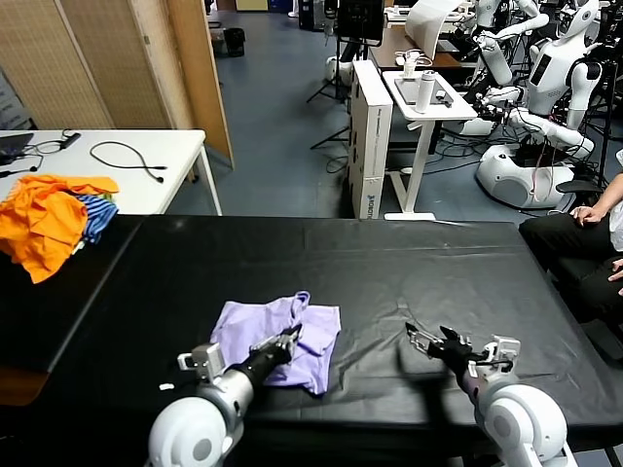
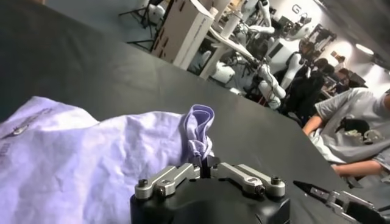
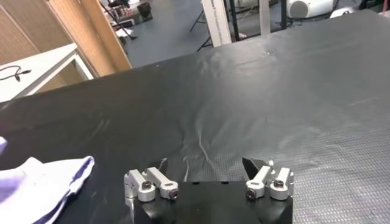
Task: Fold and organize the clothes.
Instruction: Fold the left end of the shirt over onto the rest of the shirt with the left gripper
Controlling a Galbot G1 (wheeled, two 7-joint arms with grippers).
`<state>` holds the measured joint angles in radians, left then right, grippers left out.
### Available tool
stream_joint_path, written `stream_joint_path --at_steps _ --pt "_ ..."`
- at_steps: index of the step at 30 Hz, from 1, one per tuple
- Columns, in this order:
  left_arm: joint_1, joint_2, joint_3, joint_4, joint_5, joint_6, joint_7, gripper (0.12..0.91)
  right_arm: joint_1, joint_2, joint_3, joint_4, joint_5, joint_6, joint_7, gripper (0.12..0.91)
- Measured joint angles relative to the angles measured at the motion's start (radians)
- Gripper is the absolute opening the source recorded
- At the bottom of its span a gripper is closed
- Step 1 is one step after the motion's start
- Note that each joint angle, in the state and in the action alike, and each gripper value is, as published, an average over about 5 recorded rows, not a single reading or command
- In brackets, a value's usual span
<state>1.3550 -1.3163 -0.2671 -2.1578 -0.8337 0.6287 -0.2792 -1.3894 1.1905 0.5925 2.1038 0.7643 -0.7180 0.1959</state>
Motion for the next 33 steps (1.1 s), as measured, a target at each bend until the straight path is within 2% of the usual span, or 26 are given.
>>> stream_joint_path --at_steps 4,7,10,13,17,20,23,28,33 --pt "-0.006 -0.022 0.01 0.014 0.013 0.0 0.001 0.19 0.002 -0.007 -0.013 0.004 -0.004 0.0 -0.004 0.907" --pt "-0.004 -0.031 0.014 0.018 0.034 -0.004 0.015 0.19 0.005 -0.014 -0.025 0.012 -0.006 -0.001 -0.017 0.907" --pt "0.001 -0.034 0.015 0.015 0.048 -0.008 0.029 0.23 0.007 -0.027 -0.041 0.025 -0.005 -0.001 -0.032 0.907" --pt "0.009 -0.031 0.014 -0.001 0.051 -0.009 0.032 0.376 0.007 -0.045 -0.061 0.042 0.008 -0.001 -0.04 0.907" --pt "0.023 -0.021 0.006 -0.031 0.051 -0.009 0.034 0.64 0.01 -0.077 -0.093 0.072 0.034 -0.001 -0.043 0.907" --pt "0.026 -0.009 -0.009 -0.055 0.054 -0.012 0.043 0.808 0.019 -0.097 -0.128 0.099 0.044 -0.003 -0.043 0.907" --pt "0.02 0.008 -0.036 -0.076 0.064 -0.028 0.059 0.891 0.034 -0.112 -0.179 0.127 0.042 -0.005 -0.047 0.907" --pt "0.025 0.061 -0.105 -0.104 0.067 -0.056 0.063 0.906 0.072 -0.131 -0.286 0.153 0.005 -0.005 -0.064 0.907" --pt "0.046 0.09 -0.148 -0.105 0.1 -0.069 0.073 0.907 0.124 -0.128 -0.389 0.131 -0.051 0.016 -0.058 0.907"
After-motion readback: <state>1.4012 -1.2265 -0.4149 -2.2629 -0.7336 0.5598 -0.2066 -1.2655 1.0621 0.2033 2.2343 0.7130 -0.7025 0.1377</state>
